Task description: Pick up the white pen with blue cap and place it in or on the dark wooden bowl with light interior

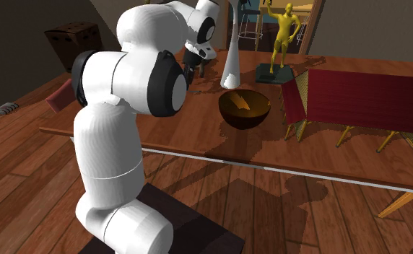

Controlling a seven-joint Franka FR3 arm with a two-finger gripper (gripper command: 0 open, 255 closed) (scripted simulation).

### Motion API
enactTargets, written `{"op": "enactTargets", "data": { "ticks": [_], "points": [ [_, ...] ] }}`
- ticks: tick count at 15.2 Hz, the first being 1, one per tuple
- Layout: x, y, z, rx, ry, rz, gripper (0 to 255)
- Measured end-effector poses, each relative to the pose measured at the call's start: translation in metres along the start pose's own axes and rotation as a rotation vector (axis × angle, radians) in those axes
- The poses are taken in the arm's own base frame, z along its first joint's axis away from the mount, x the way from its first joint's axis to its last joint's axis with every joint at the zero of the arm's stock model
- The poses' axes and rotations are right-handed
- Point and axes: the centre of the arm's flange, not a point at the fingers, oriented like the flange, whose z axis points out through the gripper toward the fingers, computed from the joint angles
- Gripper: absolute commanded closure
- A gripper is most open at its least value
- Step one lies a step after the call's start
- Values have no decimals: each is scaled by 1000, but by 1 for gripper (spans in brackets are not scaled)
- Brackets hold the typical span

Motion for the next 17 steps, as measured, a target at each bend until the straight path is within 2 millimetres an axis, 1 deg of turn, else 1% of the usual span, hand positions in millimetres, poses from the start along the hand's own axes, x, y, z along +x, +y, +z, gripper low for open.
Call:
{"op": "enactTargets", "data": {
  "ticks": [6, 12, 13, 15, 17],
  "points": [
    [0, -1, 29, 0, 13, 0, 0],
    [0, 0, 33, 1, 14, 0, 0],
    [0, 0, 33, 1, 14, 0, 255],
    [-1, 2, 27, 6, 17, 0, 255],
    [-1, 1, 25, 9, 19, 0, 255]
  ]
}}
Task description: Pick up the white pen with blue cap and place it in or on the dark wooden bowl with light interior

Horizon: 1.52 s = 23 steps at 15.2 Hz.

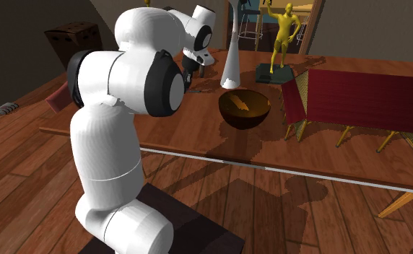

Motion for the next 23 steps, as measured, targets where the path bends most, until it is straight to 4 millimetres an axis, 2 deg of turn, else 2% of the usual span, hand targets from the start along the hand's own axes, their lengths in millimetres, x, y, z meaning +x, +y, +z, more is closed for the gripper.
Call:
{"op": "enactTargets", "data": {
  "ticks": [8, 23],
  "points": [
    [-1, -1, -2, -3, -2, 0, 255],
    [-26, -5, -72, -7, -5, 0, 255]
  ]
}}
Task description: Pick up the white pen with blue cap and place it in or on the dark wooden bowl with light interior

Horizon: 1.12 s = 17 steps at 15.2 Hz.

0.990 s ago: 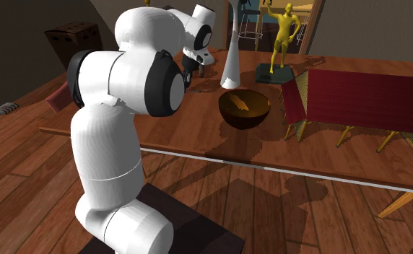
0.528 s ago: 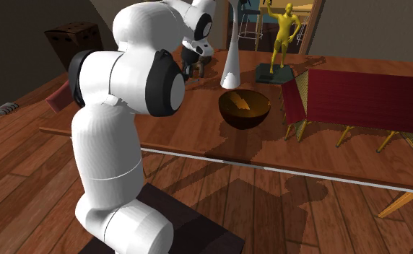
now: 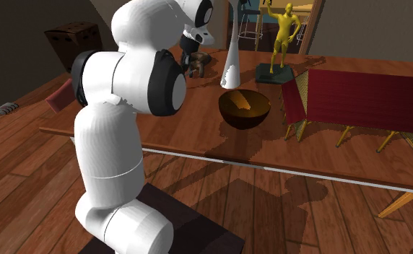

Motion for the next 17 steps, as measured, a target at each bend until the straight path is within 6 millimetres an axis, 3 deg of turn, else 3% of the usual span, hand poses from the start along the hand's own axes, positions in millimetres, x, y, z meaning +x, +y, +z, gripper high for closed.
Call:
{"op": "enactTargets", "data": {
  "ticks": [17],
  "points": [
    [-23, 1, -83, -1, 0, 0, 255]
  ]
}}
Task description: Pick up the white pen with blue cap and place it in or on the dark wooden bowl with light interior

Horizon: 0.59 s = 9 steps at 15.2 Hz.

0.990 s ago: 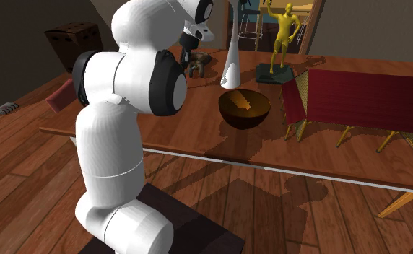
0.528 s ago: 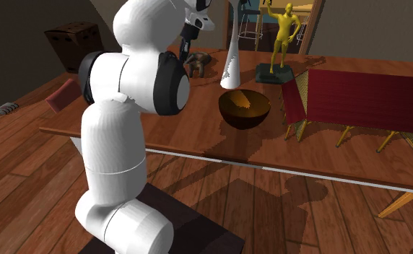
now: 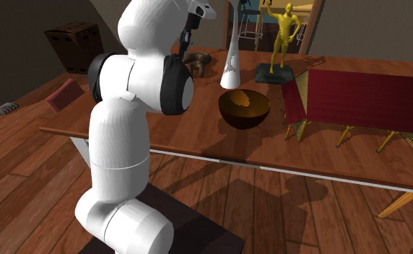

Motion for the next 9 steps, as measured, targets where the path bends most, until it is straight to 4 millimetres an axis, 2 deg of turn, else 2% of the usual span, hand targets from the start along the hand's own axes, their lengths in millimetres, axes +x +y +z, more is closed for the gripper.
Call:
{"op": "enactTargets", "data": {
  "ticks": [9],
  "points": [
    [62, 86, -33, 0, 1, 1, 255]
  ]
}}
